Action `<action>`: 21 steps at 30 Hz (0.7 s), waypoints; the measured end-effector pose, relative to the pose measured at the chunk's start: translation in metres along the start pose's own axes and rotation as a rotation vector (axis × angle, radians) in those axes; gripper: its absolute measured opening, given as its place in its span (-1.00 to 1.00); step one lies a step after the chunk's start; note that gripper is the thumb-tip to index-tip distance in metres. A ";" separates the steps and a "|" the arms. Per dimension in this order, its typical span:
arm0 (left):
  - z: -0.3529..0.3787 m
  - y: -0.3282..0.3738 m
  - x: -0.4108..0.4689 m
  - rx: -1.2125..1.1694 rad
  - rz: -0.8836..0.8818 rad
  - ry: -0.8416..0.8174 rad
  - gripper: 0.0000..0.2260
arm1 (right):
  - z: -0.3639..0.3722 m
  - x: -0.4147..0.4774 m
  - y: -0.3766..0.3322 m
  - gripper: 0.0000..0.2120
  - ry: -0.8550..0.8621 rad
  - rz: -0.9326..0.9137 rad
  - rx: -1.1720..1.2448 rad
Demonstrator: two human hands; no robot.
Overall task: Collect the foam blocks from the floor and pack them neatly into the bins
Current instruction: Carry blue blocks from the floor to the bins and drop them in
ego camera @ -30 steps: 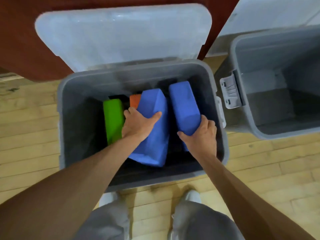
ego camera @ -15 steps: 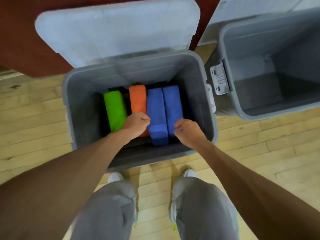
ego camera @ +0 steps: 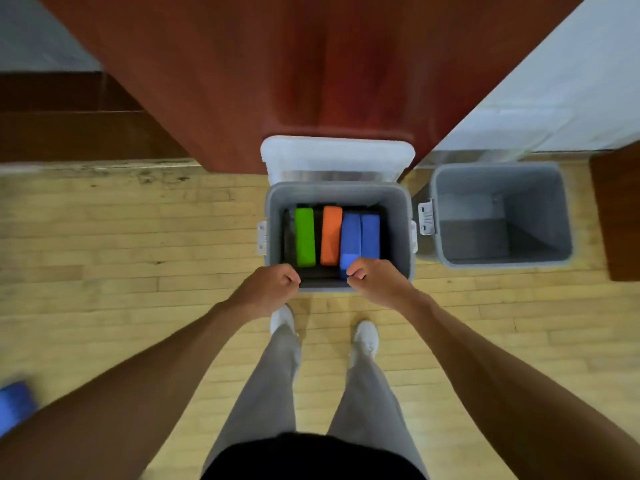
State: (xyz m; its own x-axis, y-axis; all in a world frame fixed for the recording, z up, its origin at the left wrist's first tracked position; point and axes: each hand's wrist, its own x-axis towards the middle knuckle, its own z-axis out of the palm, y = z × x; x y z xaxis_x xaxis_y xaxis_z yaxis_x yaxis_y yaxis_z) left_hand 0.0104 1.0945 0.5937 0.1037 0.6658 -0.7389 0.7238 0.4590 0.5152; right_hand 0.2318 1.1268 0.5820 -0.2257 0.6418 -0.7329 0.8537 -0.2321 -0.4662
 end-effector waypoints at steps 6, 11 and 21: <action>0.006 -0.016 -0.111 -0.169 -0.040 0.149 -0.92 | 0.004 -0.066 -0.027 -0.77 -0.143 -0.265 -0.221; 0.063 -0.041 -0.181 -0.334 -0.214 0.307 -0.93 | 0.003 -0.098 -0.015 -0.75 -0.276 -0.376 -0.297; 0.216 -0.074 -0.293 -0.883 -0.609 0.678 -0.88 | 0.021 -0.121 0.022 -0.80 -0.423 -0.331 -0.493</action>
State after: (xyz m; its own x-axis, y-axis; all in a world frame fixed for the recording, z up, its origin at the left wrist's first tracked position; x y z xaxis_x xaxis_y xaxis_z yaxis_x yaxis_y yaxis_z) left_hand 0.0739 0.7385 0.6782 -0.6424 0.2566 -0.7221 -0.1954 0.8563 0.4782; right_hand 0.2680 1.0284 0.6501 -0.5856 0.2609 -0.7674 0.7990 0.3455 -0.4923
